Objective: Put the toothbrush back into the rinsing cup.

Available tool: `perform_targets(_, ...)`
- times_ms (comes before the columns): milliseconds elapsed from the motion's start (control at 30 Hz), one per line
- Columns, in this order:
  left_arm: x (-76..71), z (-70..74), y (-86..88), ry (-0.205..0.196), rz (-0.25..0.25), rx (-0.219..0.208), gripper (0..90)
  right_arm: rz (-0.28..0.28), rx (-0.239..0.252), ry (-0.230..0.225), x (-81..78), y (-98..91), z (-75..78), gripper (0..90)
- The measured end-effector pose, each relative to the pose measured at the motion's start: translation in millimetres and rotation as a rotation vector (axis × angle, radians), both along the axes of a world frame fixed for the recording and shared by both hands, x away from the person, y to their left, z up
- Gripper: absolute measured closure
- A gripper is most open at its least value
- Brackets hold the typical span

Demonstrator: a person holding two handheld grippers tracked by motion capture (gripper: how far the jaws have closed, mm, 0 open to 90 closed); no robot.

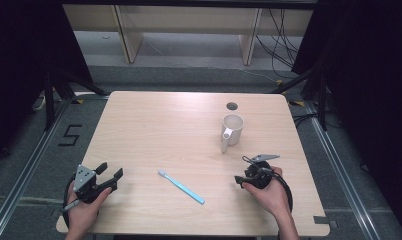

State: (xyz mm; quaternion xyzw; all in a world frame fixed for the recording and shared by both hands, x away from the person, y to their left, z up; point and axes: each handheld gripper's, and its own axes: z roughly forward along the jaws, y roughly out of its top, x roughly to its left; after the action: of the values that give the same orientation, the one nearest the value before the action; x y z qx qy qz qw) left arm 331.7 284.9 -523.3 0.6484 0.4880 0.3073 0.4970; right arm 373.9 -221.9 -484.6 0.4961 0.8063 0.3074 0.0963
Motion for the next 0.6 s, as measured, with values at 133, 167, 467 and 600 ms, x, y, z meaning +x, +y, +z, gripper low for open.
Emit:
perform_targets(133, 0.5, 0.0, -0.5, 0.004, 0.002, 0.003, 33.4, 0.033, 0.007, -0.034, 2.0, -2.3, -0.4, 55.1)
perform_targets(167, 1.8, -0.6, -1.1, 0.002, 0.003, 0.0, 33.5, 0.021, 0.002, -0.036, 0.9, -2.6, 0.7, 55.8)
perform_targets(467, 0.5, -0.2, -0.1, 0.001, -0.001, -0.008, 33.1, 0.032, -0.019, 0.003, -7.2, 1.2, 8.3, 61.6)
perform_targets(600, 0.5, -0.7, 0.3, -0.009, -0.009, -0.011, 32.7, 0.039, -0.047, 0.011, -8.8, 2.4, 12.8, 60.8)
